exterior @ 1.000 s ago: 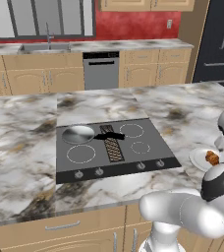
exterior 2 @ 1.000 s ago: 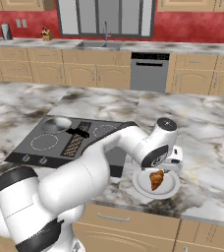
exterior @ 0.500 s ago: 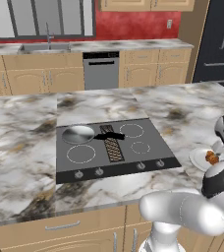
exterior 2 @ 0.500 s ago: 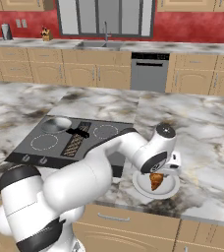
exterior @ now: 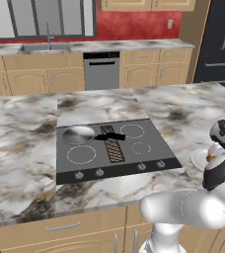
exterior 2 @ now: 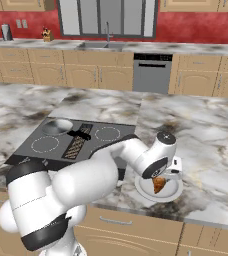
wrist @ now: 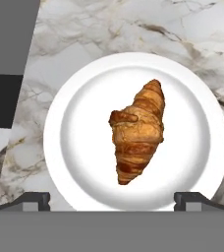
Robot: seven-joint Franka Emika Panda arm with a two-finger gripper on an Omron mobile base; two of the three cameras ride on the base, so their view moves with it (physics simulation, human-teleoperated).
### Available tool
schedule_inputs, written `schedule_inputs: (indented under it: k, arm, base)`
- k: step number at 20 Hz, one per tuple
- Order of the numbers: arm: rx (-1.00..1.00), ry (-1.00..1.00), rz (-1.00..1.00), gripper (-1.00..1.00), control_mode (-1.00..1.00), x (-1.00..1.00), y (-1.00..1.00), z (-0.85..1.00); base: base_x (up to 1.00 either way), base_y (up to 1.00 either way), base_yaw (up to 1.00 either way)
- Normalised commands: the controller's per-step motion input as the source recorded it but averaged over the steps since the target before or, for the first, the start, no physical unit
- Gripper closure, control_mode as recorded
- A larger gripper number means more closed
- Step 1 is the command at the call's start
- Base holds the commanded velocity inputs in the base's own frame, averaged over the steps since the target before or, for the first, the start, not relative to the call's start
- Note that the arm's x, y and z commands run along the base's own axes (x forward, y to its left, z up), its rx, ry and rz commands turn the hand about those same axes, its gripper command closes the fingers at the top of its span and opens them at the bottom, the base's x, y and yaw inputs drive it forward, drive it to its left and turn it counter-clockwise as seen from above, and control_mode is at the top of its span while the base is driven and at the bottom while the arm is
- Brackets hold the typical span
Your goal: Pick the croissant and place it on the pan. Then turn on the stove to warm the croissant.
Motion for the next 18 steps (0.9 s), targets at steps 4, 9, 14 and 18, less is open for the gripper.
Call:
schedule_inputs:
  k: [4,9,14,18]
  arm:
    - [0.00,0.00,0.00,-1.00,-1.00,0.10,-0.02,-0.20]
    - [0.00,0.00,0.00,-1.00,-1.00,0.09,-0.12,-0.16]
    - [0.00,0.00,0.00,-1.00,-1.00,0.07,-0.08,-0.14]
    - [0.00,0.00,0.00,-1.00,-1.00,0.09,-0.08,-0.15]
  base:
    - [0.00,0.00,0.00]
    - [0.00,0.00,0.00]
    - [0.00,0.00,0.00]
    - [0.00,0.00,0.00]
